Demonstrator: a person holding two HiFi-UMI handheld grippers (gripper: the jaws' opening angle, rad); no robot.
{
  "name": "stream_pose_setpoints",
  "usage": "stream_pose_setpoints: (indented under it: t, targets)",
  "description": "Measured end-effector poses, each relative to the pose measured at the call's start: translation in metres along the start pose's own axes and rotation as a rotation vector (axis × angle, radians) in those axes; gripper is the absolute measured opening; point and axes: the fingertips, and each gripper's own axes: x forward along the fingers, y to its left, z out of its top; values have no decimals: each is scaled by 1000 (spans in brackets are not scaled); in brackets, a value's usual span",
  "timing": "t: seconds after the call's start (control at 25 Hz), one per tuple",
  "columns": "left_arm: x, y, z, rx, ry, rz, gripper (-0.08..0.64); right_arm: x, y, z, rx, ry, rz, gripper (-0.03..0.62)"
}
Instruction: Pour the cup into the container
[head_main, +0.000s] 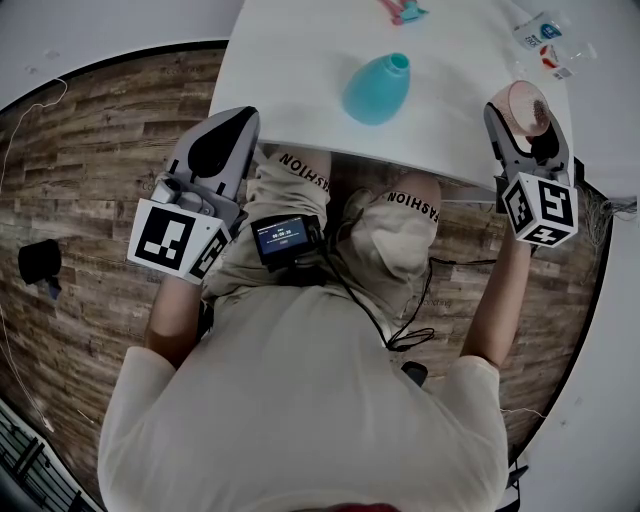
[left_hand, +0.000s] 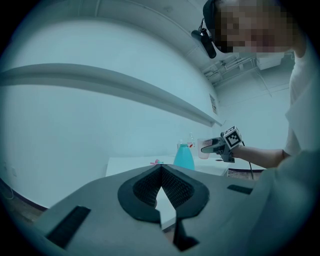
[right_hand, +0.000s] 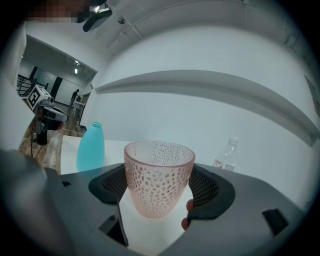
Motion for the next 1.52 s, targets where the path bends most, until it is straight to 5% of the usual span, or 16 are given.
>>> stream_pose_setpoints:
  t: [1.52]
  targets:
    - [0, 0, -4, -4, 9, -3, 11, 19, 19, -37, 82, 85, 75, 370]
